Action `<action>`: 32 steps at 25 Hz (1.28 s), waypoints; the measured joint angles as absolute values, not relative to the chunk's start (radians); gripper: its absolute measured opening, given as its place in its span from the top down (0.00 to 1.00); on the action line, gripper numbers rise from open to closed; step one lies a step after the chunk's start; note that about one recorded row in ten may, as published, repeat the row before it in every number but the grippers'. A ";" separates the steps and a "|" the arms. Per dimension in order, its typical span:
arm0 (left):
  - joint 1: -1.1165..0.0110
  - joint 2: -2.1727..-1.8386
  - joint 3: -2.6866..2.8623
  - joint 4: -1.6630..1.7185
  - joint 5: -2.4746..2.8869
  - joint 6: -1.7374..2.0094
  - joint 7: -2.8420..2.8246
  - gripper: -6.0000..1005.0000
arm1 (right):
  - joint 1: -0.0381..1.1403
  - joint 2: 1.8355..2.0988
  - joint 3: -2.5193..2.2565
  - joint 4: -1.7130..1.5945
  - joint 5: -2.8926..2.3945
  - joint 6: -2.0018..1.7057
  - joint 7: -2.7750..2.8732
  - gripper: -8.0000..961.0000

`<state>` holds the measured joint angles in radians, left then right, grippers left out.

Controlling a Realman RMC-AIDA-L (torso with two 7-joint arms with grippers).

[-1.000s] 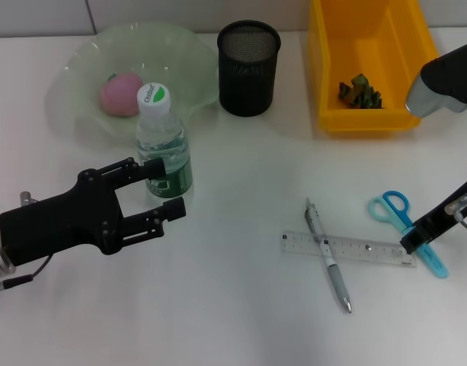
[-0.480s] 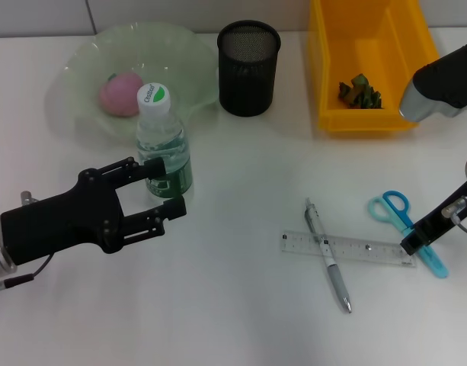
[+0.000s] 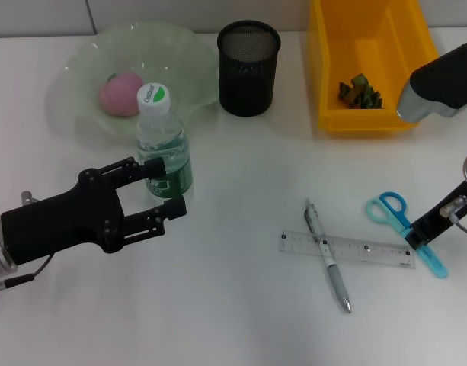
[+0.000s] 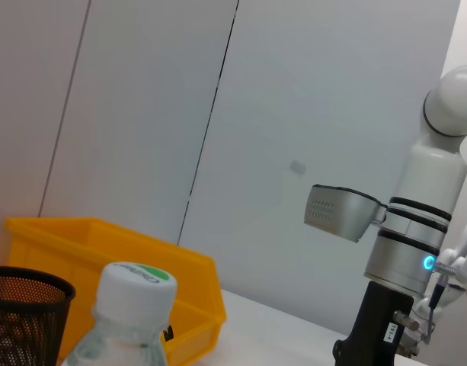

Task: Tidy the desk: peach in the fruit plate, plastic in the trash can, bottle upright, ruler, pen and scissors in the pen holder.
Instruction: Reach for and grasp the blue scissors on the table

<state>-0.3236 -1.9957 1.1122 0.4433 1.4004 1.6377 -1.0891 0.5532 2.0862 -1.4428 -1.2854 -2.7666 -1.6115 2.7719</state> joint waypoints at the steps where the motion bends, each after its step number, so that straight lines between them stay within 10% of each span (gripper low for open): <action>1: -0.324 -1.996 1.112 0.443 1.400 1.638 -1.089 0.26 | 0.553 2.086 -1.443 -1.285 -2.767 -1.611 2.772 0.73; 18: -0.322 -1.996 1.112 0.446 1.400 1.641 -1.089 0.26 | 0.522 2.084 -1.433 -1.401 -2.766 -1.665 2.776 0.82; 23: -0.325 -1.996 1.112 0.448 1.400 1.640 -1.089 0.26 | 0.519 2.086 -1.440 -1.387 -2.766 -1.649 2.782 0.60; 32: -0.325 -1.996 1.109 0.446 1.400 1.638 -1.089 0.26 | 0.520 2.088 -1.466 -1.341 -2.761 -1.609 2.787 0.61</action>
<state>-0.3255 -1.9957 1.1088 0.4457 1.4004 1.6375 -1.0891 0.5196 2.0877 -1.4656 -1.3412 -2.7612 -1.6094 2.7874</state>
